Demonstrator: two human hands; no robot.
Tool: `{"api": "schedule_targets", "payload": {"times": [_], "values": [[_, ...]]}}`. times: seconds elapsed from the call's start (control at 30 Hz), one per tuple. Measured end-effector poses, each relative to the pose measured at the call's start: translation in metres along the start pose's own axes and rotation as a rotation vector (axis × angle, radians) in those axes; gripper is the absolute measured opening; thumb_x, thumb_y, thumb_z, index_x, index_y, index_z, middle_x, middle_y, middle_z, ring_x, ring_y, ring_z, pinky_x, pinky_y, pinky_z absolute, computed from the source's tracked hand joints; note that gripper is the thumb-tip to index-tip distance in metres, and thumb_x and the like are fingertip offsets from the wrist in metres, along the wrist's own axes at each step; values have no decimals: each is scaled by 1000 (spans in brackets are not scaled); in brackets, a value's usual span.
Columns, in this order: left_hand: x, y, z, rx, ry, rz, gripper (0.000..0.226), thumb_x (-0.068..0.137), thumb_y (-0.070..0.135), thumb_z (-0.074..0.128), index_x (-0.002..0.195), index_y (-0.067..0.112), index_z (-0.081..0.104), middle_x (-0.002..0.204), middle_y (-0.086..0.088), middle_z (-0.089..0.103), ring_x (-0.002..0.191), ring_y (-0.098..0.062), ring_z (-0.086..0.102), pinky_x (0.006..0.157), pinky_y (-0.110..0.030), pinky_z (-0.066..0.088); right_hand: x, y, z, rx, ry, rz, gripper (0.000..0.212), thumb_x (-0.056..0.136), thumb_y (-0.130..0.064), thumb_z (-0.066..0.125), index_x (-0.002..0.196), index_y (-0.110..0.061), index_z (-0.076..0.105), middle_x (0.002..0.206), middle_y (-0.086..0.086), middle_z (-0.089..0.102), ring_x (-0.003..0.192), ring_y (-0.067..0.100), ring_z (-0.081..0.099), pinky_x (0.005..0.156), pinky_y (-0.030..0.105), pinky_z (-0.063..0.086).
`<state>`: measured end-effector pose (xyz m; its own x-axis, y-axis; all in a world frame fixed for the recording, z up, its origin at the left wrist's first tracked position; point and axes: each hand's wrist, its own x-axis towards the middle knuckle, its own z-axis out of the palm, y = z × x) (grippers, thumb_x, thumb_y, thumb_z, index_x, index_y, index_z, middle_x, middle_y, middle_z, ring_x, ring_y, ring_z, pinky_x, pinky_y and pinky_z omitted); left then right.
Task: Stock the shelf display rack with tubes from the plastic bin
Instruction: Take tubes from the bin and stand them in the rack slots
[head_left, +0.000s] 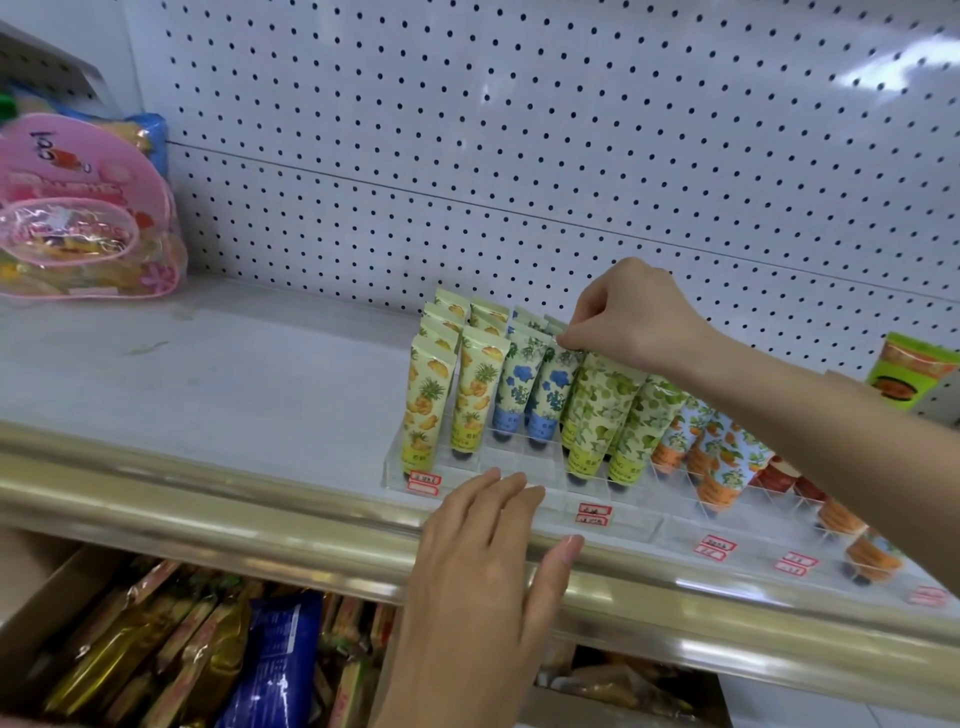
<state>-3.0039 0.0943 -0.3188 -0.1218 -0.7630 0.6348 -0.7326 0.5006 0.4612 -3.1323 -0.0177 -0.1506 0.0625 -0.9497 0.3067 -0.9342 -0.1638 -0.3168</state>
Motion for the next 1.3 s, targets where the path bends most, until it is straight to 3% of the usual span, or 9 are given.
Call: {"api": "schedule_targets", "payload": {"times": [0.13,0.6,0.8,0.9,1.0,1.13,1.3], "values": [[0,1,1,-1,6,-4,58,101,55,20,118,22,64,121,9,63,121,-9,48,105,-26,27,-1,0,0,-12,-18,-8,11,79,-11,70,72,-2,72,54,0,56,50,7,47,46,17,37],[0,0,2,-19,36,0,56,100,54,22,113,21,66,119,9,63,119,-8,46,101,-23,30,-4,-1,-5,-38,-78,-4,6,80,-10,67,76,-8,71,68,0,62,58,6,51,47,16,37],[2,4,1,6,65,4,55,101,52,22,114,21,65,117,8,63,117,-7,45,101,-24,27,-9,-2,-13,-23,-72,-62,7,81,-12,67,84,-10,73,60,-9,53,54,1,45,36,5,30],[1,9,5,49,37,30,54,101,51,24,122,18,61,123,5,62,121,-9,43,106,-31,24,-21,-2,-25,-68,-53,-141,12,83,-17,66,92,-12,72,70,-8,56,62,3,48,49,11,35],[-5,16,8,135,-48,55,54,99,51,27,132,17,55,136,0,56,131,-14,42,114,-37,18,-49,3,-45,-196,-72,-286,28,88,-27,62,112,-15,67,105,3,62,94,15,56,71,20,38],[-16,31,9,279,-157,156,58,97,51,31,140,14,47,145,-9,47,137,-24,41,114,-46,19,-108,18,-67,-559,-170,-523,54,93,-41,51,143,-22,40,144,3,41,133,22,33,106,35,24],[-54,52,-2,438,-283,284,66,96,54,33,144,10,41,151,-14,39,141,-27,34,115,-49,18,-186,49,-60,-667,-331,-569,78,93,-60,33,152,-19,3,161,3,2,147,19,3,117,32,0]]}}
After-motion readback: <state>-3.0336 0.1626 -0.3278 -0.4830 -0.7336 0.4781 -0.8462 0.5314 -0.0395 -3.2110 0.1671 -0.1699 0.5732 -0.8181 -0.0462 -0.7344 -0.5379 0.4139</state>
